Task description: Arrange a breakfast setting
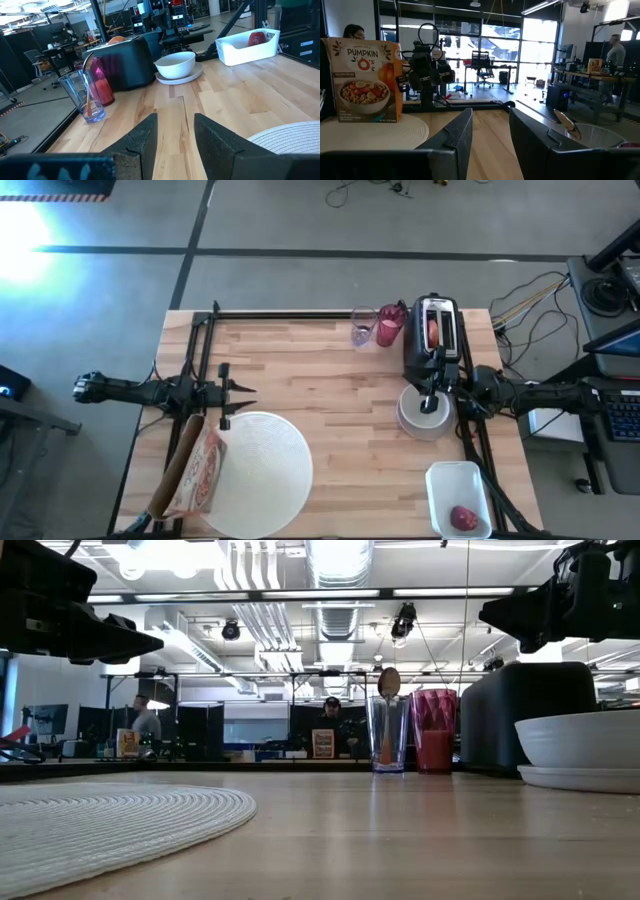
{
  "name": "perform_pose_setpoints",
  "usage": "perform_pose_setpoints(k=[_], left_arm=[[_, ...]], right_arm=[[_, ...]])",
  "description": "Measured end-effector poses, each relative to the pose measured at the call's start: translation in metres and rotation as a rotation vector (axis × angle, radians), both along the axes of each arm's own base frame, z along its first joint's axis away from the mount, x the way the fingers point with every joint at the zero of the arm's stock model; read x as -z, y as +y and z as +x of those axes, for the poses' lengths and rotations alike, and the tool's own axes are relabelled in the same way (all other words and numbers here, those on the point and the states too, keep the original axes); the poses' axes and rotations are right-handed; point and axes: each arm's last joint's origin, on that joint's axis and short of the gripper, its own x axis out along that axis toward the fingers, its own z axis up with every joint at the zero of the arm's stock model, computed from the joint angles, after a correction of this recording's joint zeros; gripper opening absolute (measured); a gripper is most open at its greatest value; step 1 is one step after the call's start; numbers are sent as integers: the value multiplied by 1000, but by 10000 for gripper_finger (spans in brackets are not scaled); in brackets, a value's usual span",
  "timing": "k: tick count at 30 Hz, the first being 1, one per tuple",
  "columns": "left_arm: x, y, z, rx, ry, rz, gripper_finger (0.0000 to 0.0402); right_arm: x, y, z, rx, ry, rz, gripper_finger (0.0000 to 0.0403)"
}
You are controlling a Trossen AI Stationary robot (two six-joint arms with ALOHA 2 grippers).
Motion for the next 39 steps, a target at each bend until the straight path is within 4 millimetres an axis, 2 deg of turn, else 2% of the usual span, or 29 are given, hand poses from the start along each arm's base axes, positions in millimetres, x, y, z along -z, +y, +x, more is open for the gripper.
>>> perform_pose_setpoints(k=[39], left_arm=[[-1,0,0,-6,-12,-1,112]], right_arm=[[0,0,0,0,0,0,118]])
